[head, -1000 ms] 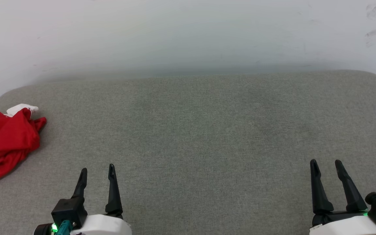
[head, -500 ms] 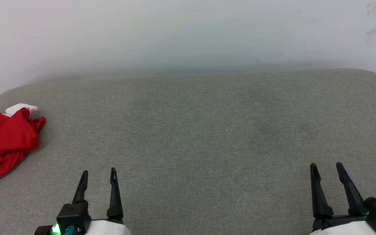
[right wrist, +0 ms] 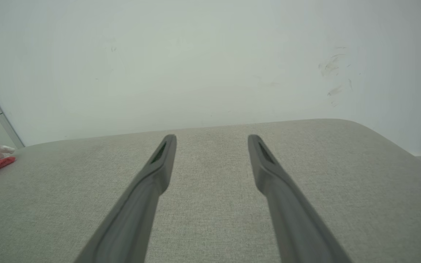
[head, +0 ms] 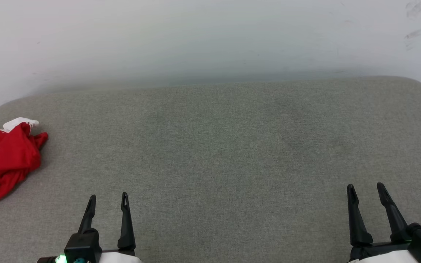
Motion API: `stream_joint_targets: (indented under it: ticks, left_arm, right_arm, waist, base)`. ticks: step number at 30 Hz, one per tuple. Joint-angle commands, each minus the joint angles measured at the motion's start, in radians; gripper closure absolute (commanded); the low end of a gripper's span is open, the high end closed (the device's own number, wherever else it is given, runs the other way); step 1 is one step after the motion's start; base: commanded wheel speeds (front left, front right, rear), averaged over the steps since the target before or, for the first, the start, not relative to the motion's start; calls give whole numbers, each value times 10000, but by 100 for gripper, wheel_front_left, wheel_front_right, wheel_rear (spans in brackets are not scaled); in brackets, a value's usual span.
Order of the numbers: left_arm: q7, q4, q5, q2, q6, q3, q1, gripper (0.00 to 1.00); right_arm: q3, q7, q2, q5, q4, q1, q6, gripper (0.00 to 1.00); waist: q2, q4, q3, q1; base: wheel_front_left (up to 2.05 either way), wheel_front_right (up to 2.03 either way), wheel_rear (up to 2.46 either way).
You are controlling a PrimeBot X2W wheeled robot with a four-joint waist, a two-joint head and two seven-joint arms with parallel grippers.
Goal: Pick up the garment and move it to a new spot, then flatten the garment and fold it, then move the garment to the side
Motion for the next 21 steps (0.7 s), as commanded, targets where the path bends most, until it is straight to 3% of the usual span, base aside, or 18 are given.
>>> stream_joint_targets:
  ticks: [1, 21]
  left_arm:
    - [-28, 49, -30, -19, -39, 53, 83, 0]
    - [-28, 283, -387, -34, -96, 181, 29, 0]
  right_arm:
    - [3, -35, -5, 94, 30, 96, 0, 0]
    - [63, -35, -5, 139, 74, 177, 0, 0]
  waist:
    - [0, -5, 5, 0]
    - [0, 309, -58, 0]
  base:
    - [0, 0, 0]
    - [0, 0, 0]
